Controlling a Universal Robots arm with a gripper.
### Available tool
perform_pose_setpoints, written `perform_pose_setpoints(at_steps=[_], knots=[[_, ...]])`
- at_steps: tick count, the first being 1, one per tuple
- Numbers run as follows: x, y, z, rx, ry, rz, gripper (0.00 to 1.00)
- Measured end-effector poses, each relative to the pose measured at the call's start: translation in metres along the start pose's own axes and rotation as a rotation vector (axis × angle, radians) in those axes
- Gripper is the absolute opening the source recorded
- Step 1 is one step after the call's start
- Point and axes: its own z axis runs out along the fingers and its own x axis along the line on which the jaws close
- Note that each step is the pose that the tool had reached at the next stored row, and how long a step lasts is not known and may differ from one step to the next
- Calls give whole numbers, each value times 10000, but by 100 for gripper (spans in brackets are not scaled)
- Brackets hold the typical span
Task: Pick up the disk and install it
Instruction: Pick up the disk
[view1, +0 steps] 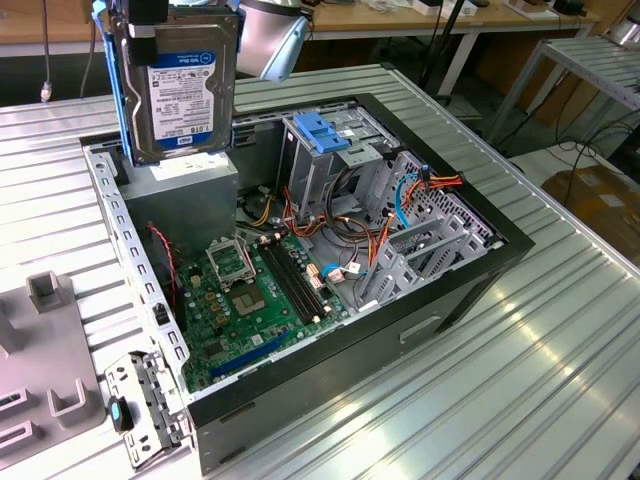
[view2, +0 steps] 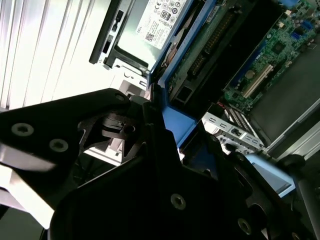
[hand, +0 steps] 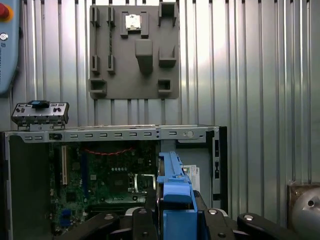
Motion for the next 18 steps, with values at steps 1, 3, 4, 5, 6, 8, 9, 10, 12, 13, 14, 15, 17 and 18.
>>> perform_pose_setpoints(at_steps=[1,3,4,5,6,8,9,10,12,13,14,15,17,18], knots=[[-1,-28,0,0,0,0,37],[-2,-65,0,0,0,0,37],[-2,-81,0,0,0,0,37],[-3,-97,1,0,-1,0,37],[-3,-112,0,0,0,0,37],[-4,-143,1,0,0,0,37],[-4,-156,0,0,0,0,37],[-5,-173,1,0,0,0,37],[-6,-210,1,0,-1,0,37],[-6,-235,1,0,0,0,37],[-6,-238,1,0,0,-1,37],[-6,-239,1,0,-1,2,37],[-7,-242,1,0,0,0,37],[-7,-243,1,0,0,1,37]])
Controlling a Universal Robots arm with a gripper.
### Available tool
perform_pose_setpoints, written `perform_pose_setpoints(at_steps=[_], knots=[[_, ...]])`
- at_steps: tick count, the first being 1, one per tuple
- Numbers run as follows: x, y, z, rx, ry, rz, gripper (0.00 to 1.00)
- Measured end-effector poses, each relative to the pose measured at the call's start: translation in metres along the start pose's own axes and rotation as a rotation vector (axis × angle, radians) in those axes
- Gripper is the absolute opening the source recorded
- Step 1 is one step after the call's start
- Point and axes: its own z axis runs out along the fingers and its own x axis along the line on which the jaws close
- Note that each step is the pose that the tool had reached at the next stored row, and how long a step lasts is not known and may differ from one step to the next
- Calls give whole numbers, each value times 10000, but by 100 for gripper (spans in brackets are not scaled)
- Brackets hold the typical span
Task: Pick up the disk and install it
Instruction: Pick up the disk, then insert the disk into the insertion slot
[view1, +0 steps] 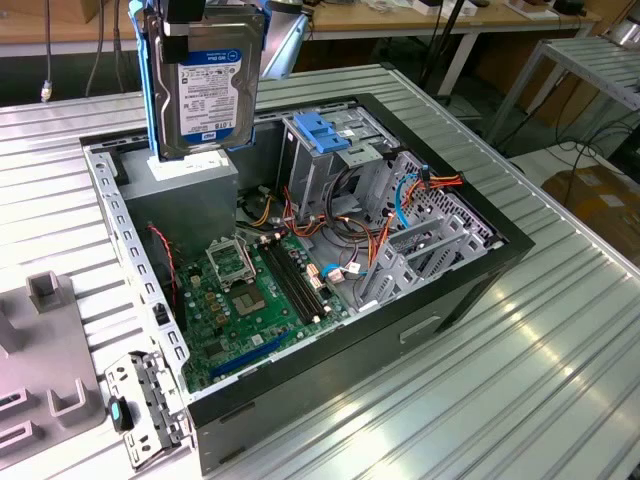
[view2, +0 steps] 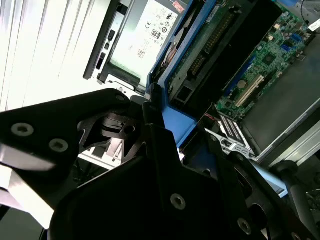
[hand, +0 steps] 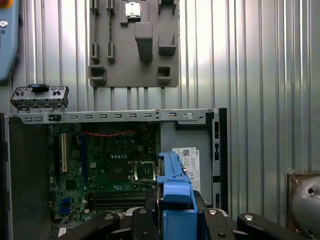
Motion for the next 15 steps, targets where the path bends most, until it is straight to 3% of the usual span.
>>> perform_pose_setpoints(at_steps=[15], knots=[[-1,-27,1,0,0,0,37]])
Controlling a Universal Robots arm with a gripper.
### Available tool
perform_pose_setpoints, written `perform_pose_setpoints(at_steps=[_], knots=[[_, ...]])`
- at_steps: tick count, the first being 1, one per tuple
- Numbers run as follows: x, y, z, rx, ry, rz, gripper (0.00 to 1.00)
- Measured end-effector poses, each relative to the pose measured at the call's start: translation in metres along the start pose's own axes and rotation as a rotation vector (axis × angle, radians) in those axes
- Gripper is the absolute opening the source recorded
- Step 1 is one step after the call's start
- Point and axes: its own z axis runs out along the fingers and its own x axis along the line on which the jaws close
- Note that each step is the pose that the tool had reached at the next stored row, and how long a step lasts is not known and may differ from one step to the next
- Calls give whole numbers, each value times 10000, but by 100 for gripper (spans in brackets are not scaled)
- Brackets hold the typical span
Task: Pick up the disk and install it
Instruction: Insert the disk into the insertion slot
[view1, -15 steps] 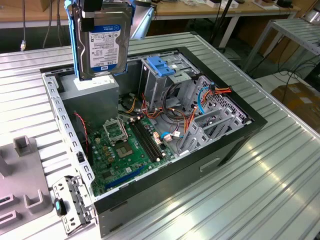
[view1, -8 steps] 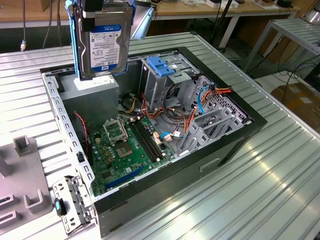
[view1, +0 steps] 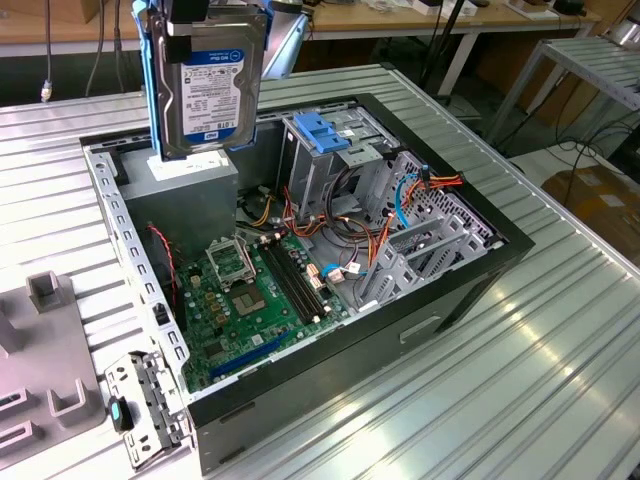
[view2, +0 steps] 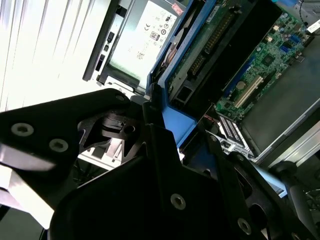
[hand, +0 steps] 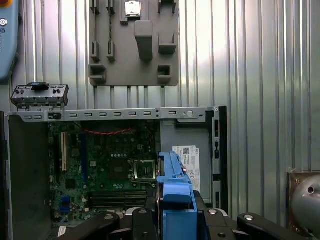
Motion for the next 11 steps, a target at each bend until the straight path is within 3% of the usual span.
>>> perform_pose_setpoints(at_steps=[11], knots=[[7,-16,0,0,-1,0,37]])
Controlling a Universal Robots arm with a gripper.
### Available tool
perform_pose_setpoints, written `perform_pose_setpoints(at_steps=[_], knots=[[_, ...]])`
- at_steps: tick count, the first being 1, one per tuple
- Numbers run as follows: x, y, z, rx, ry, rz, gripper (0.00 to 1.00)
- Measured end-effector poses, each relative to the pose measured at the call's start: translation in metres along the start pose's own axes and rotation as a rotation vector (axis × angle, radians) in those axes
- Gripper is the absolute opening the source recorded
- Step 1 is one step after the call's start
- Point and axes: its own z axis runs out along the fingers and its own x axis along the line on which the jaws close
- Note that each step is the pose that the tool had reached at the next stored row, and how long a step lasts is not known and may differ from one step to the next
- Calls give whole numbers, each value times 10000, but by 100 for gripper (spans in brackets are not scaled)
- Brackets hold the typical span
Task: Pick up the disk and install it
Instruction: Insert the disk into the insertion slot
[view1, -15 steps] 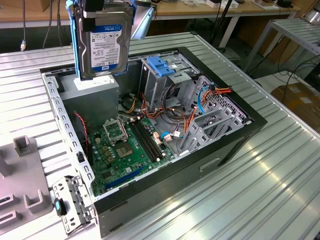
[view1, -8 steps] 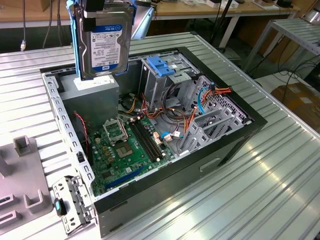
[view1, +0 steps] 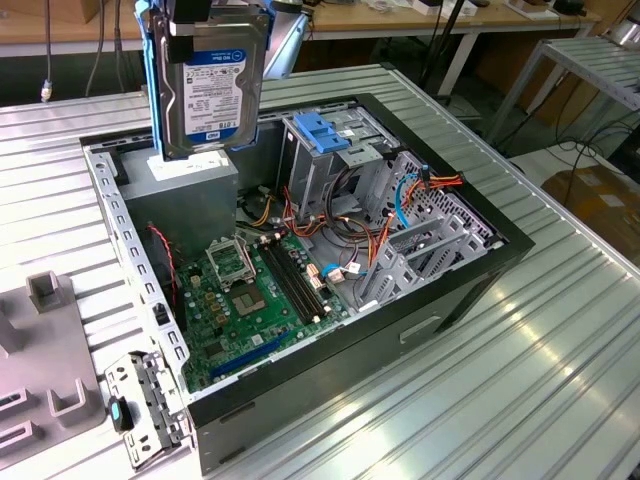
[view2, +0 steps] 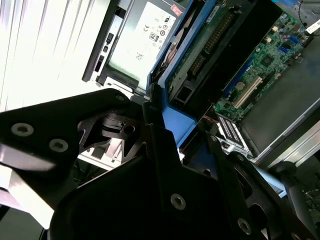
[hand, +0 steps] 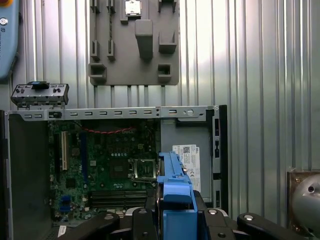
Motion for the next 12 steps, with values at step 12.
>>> perform_pose_setpoints(at_steps=[12], knots=[[36,-1,-1,0,0,1,37]])
